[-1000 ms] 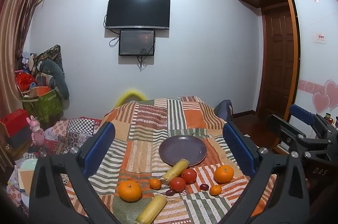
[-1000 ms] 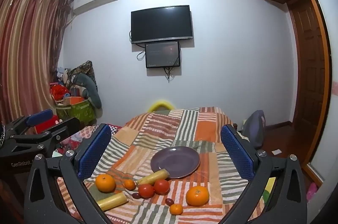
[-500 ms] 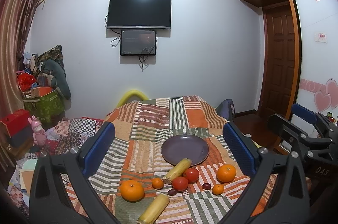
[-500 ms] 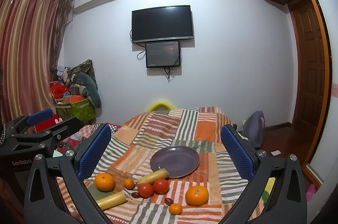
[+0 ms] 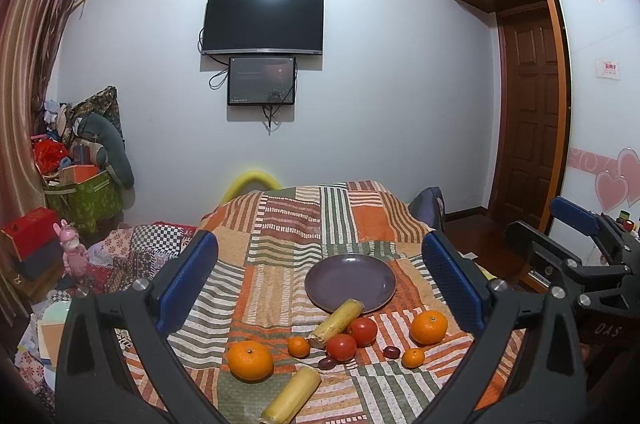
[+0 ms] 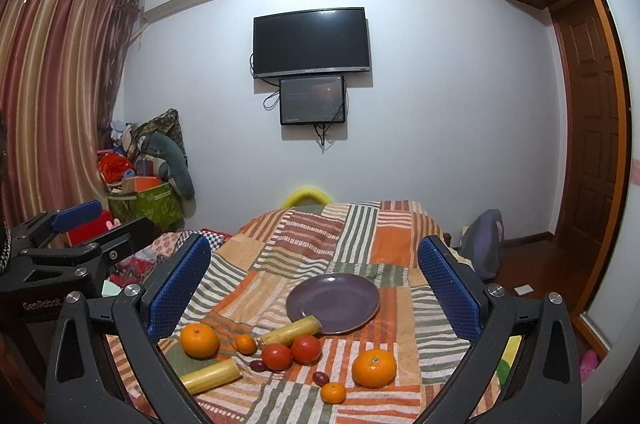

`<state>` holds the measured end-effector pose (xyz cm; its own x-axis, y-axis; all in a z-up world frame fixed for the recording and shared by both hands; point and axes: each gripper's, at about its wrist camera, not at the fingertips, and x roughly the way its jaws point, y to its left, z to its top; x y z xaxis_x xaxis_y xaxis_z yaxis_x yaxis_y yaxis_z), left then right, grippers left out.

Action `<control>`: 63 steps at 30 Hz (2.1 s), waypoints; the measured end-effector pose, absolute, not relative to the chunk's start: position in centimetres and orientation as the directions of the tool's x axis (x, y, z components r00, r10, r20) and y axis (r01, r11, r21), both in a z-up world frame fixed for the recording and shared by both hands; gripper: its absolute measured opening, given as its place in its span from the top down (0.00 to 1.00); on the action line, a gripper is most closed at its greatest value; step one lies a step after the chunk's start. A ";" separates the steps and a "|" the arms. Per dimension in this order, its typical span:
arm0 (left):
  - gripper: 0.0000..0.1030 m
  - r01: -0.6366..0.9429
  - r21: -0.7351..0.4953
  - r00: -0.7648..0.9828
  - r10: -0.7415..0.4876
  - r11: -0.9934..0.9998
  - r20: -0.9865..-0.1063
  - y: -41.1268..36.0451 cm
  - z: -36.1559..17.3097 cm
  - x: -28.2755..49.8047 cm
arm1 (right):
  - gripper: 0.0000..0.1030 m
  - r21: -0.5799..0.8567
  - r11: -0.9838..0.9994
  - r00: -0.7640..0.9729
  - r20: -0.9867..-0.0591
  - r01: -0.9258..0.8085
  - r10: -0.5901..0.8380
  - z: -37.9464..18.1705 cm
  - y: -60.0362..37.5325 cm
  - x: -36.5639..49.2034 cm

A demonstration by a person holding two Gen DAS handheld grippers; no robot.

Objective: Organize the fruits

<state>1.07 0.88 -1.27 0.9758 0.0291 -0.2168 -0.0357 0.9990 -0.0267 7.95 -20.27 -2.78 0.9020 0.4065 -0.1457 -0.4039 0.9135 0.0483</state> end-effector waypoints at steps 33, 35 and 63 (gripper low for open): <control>0.20 -0.083 -0.002 0.867 0.071 0.997 -0.494 7.8 -8.4 10.2 | 0.34 0.106 0.915 0.795 -0.463 -0.389 0.392 -8.6 -22.1 15.1; 0.20 -0.091 -0.002 0.834 0.076 0.996 -0.546 9.1 -10.1 11.3 | 0.33 0.101 0.919 0.776 -0.505 -0.381 0.378 -9.8 -22.4 16.0; 0.31 -0.073 -0.084 0.516 -0.034 0.994 -0.856 12.3 -25.5 18.8 | 0.31 0.204 0.903 0.489 -0.784 -0.378 0.382 -20.3 -22.2 23.9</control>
<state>18.82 12.26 -25.47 0.5161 -0.0343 -0.8559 -0.0729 0.9938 -0.0837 23.93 -22.16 -20.35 0.4895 0.3823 -0.7838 -0.3785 0.9029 0.2040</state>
